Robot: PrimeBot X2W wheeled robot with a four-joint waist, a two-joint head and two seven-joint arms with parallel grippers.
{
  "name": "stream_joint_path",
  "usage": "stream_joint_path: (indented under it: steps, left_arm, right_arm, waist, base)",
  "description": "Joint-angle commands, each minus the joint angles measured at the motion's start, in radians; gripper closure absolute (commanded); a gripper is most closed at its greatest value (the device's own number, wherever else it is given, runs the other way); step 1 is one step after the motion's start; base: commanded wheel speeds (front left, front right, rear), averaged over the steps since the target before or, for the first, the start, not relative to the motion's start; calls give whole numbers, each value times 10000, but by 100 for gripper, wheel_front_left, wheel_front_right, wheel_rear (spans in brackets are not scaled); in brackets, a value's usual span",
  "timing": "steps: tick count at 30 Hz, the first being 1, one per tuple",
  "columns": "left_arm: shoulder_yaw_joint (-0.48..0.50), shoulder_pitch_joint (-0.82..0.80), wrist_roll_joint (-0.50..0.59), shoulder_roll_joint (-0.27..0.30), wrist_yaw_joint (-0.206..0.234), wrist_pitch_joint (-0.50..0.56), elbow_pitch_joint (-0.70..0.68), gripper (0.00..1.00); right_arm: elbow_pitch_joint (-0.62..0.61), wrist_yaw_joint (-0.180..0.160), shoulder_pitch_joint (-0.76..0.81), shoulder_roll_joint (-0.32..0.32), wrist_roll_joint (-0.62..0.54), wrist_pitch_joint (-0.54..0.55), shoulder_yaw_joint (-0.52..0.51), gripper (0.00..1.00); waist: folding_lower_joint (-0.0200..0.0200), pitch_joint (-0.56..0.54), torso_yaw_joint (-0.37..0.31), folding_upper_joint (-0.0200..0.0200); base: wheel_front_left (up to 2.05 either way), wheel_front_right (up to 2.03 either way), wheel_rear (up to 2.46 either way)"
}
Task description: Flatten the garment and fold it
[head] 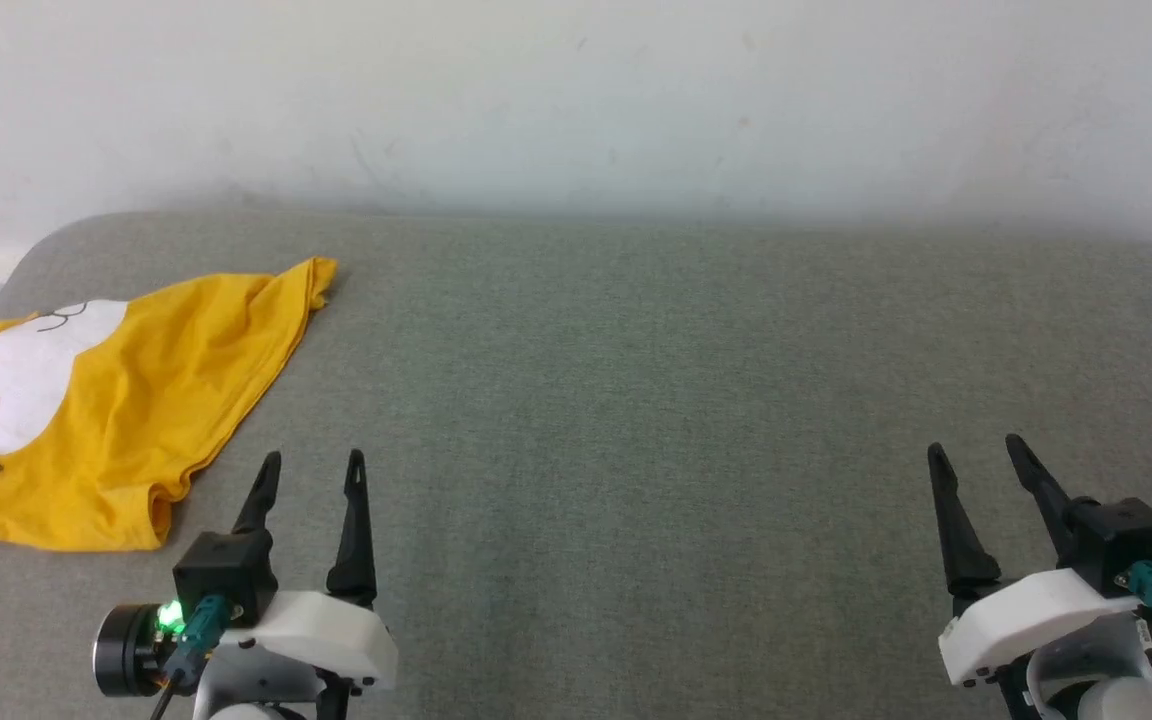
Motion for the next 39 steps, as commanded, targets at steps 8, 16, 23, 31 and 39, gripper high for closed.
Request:
stream_joint_path:
  steps: [8, 16, 23, 31, 39]
  left_arm:
    - [-93, 123, -237, -21, 174, -267, -23, 0]
    - [-135, 242, -355, -25, 268, -433, 54, 0]
    - [-249, 285, -452, -28, 343, -580, 227, 0]
    - [-302, 328, -616, -31, 494, -726, 309, 0]
    - [-362, 400, -828, -35, 614, -893, 353, 0]
  right_arm:
    - [151, -8, -160, 19, 5, -252, 38, 0]
    - [313, -9, -296, 22, -6, -419, 255, 0]
    - [538, -10, -495, 24, -25, -565, 585, 0]
    - [812, -12, -743, 27, -62, -711, 998, 0]
    - [1156, -13, -1047, 30, -34, -878, 1377, 0]
  waist:
    - [0, 47, 728, 0]
    - [0, 79, 1394, 0]
    - [0, 102, 1968, 0]
    - [0, 149, 2559, 0]
    - [0, 193, 3288, 0]
  base:
    - [0, 0, 0]
    - [0, 0, 0]
    - [0, 0, 0]
    - [0, 0, 0]
    - [0, 0, 0]
